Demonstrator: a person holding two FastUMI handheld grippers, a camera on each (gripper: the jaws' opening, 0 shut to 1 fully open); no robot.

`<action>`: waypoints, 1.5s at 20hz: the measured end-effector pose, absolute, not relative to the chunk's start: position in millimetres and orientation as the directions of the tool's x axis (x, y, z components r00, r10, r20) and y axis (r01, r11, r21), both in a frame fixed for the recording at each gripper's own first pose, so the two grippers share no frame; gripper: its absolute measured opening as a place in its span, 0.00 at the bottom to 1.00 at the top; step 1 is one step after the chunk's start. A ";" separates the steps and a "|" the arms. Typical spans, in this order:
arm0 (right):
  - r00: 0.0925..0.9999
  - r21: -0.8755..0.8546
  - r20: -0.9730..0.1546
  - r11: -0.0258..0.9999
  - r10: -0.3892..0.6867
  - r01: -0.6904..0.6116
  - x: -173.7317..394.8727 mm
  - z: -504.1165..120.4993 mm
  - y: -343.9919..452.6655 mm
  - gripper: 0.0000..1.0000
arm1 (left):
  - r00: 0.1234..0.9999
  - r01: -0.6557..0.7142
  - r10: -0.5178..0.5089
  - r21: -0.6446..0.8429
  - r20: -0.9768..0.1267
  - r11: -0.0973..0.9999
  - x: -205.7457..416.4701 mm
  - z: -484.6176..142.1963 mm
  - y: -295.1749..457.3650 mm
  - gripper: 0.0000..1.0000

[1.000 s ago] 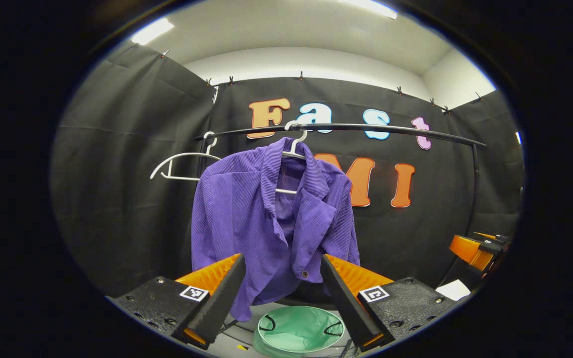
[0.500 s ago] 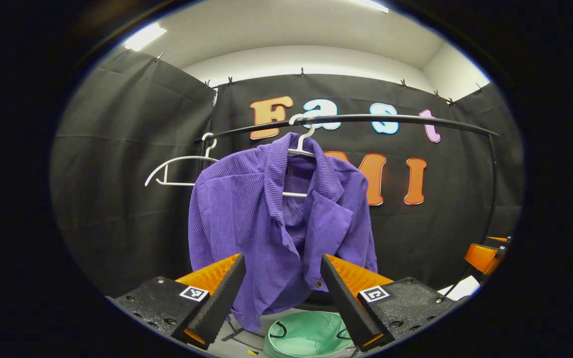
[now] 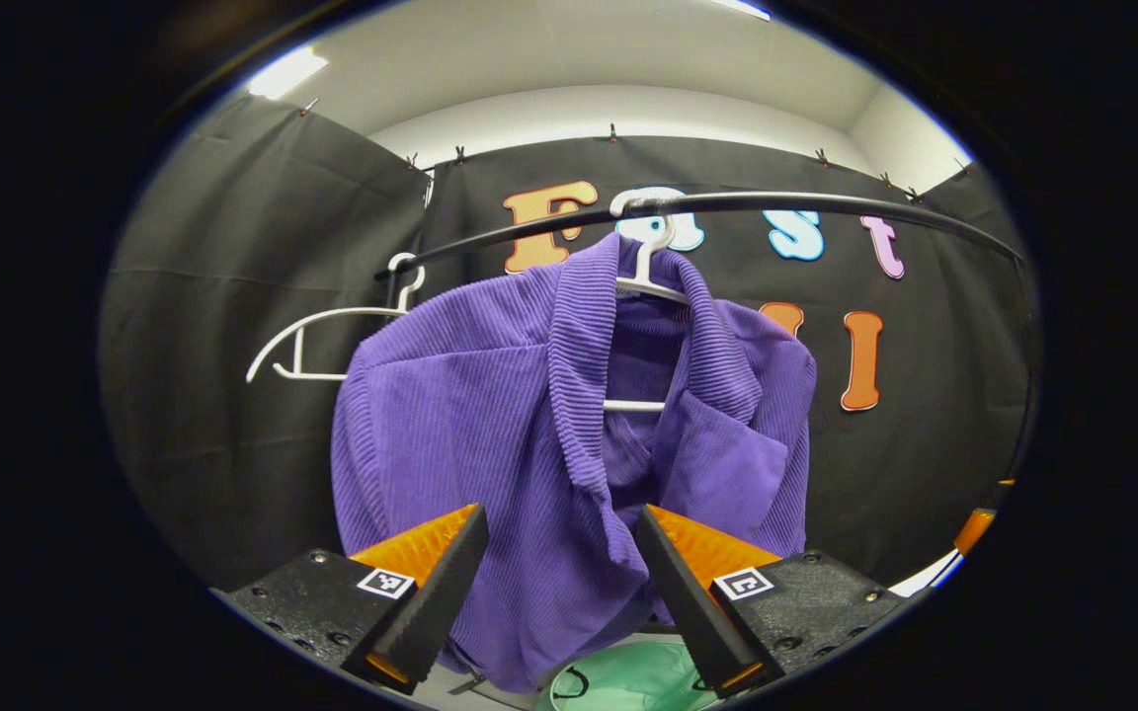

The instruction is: Grasp the clothes on the hanger with both hands and then place them into the laundry hamper below.

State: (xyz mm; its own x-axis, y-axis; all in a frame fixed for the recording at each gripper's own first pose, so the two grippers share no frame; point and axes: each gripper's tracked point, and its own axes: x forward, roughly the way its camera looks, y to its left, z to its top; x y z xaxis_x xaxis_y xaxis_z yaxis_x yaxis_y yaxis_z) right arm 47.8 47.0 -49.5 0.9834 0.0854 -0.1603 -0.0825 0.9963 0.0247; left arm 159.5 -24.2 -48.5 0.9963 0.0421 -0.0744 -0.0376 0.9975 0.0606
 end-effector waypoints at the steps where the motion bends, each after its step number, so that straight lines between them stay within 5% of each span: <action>1: 0.983 0.021 -0.162 0.996 0.084 -0.082 51.9 -50.7 53.2 0.89 | 0.996 -0.027 0.031 0.054 -0.086 0.998 168.6 -53.5 -24.8 0.94; 2: 0.983 0.017 -0.163 0.997 0.082 -0.081 54.9 -51.7 58.7 0.98 | 0.995 -0.019 0.023 0.045 -0.099 0.999 176.9 -58.4 -24.8 0.95; 11: 0.980 0.005 -0.139 0.990 0.143 -0.144 95.3 -52.1 138.6 0.98 | 0.993 0.049 -0.041 0.074 -0.114 0.996 221.8 -79.3 -3.9 0.88; 16: 0.968 0.012 -0.145 0.978 0.206 -0.207 125.0 -59.0 188.4 1.00 | 0.985 0.100 -0.096 0.020 -0.146 0.995 220.0 -81.9 7.9 0.07; 18: 0.965 0.018 -0.148 0.976 0.217 -0.217 137.7 -59.0 202.9 0.98 | 0.976 0.133 -0.139 -0.050 -0.169 0.990 211.1 -77.3 6.9 0.00; 20: 0.963 -0.002 -0.146 0.974 0.226 -0.229 146.8 -59.5 214.4 0.89 | 0.971 0.138 -0.149 -0.073 -0.184 0.988 200.8 -70.9 11.6 0.02; 21: 0.962 -0.014 -0.144 0.971 0.233 -0.238 151.6 -59.7 219.3 0.98 | 0.969 0.147 -0.160 -0.080 -0.190 0.986 197.6 -68.4 10.9 0.02; 24: 0.953 -0.029 -0.150 0.963 0.262 -0.269 162.8 -65.1 241.0 0.98 | 0.961 0.177 -0.192 -0.091 -0.199 0.980 182.4 -59.3 14.4 0.00; 25: 0.952 -0.034 -0.153 0.962 0.263 -0.271 167.2 -67.3 245.9 0.89 | 0.959 0.187 -0.202 -0.090 -0.200 0.978 179.6 -56.4 13.9 0.00; 26: 0.954 -0.040 -0.155 0.963 0.257 -0.266 170.8 -69.8 247.4 0.98 | 0.957 0.198 -0.211 -0.084 -0.200 0.977 175.6 -52.5 13.9 0.02; 28: 0.958 -0.045 -0.151 0.967 0.243 -0.252 182.3 -71.2 249.9 0.98 | 0.955 0.221 -0.231 -0.073 -0.186 0.973 165.8 -42.3 14.1 0.02; 30: 0.960 -0.048 -0.150 0.968 0.236 -0.246 192.6 -74.9 253.0 0.89 | 0.953 0.241 -0.250 -0.074 -0.171 0.968 156.8 -31.9 13.4 0.05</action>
